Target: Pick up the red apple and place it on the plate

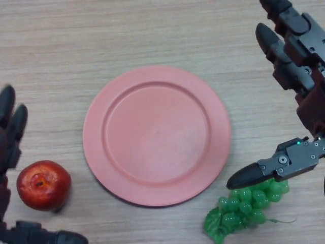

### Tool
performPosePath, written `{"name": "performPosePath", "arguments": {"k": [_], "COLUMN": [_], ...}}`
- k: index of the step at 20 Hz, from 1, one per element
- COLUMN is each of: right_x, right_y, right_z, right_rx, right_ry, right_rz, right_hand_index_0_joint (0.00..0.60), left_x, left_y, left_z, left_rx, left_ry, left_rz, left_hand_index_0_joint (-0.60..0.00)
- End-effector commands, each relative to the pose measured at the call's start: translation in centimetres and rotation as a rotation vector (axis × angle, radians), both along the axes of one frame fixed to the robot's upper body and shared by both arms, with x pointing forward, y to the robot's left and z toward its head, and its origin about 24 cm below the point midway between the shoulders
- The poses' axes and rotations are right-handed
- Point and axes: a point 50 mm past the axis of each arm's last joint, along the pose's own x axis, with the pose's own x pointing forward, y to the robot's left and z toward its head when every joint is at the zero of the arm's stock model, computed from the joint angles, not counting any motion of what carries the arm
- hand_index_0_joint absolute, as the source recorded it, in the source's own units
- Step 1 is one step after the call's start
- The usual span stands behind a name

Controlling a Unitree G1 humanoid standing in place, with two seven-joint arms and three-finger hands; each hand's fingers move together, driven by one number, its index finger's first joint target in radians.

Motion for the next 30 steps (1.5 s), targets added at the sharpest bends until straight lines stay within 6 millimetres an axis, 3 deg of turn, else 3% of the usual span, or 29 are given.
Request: {"name": "performPosePath", "arguments": {"k": [1,4,10,13,15,16,17,18,20,24,26,30], "right_x": [-0.9,-1.1,-1.8,-2.3,-2.3,-2.4,-2.4,-2.6,-2.8,-2.8,-2.7,-2.8], "right_y": [-0.9,-0.6,-0.6,-0.2,-0.2,-0.2,-0.2,-0.4,-0.5,-0.8,-0.9,-1.3], "right_z": [2.2,1.9,2.6,3.1,3.1,3.1,3.1,3.1,2.9,2.9,3.0,3.3], "right_rx": [0.007,-0.033,-0.046,-0.070,-0.070,-0.071,-0.069,-0.059,-0.049,-0.049,-0.040,-0.022], "right_ry": [-0.196,-0.218,-0.243,-0.273,-0.276,-0.278,-0.278,-0.276,-0.276,-0.264,-0.266,-0.252], "right_rz": [-0.060,-0.048,-0.056,-0.051,-0.049,-0.045,-0.041,-0.035,-0.035,-0.038,-0.042,-0.036], "right_hand_index_0_joint": [0.000,0.000,0.000,0.000,0.000,0.000,0.000,0.000,0.000,0.000,0.000,0.000], "left_x": [-1.1,-0.9,0.5,2.1,2.5,3.1,3.8,5.4,6.3,6.8,6.9,7.0], "left_y": [2.6,4.8,5.1,5.5,5.4,5.3,5.2,5.1,4.8,5.9,5.7,3.8], "left_z": [1.4,-0.7,-4.4,-4.6,-4.7,-4.8,-5.0,-5.2,-5.8,-6.0,-4.4,0.2], "left_rx": [0.094,0.146,0.128,0.075,0.081,0.085,0.087,0.066,0.114,0.051,0.040,0.207], "left_ry": [-0.158,-0.093,0.011,0.023,0.017,0.010,0.014,0.029,0.052,0.073,0.028,-0.159], "left_rz": [0.120,0.118,0.075,0.080,0.087,0.101,0.117,0.153,0.186,0.273,0.276,0.255], "left_hand_index_0_joint": [0.000,0.000,0.000,0.000,-0.198,-0.349,-0.448,-0.598,-0.600,-0.600,-0.600,-0.600]}}
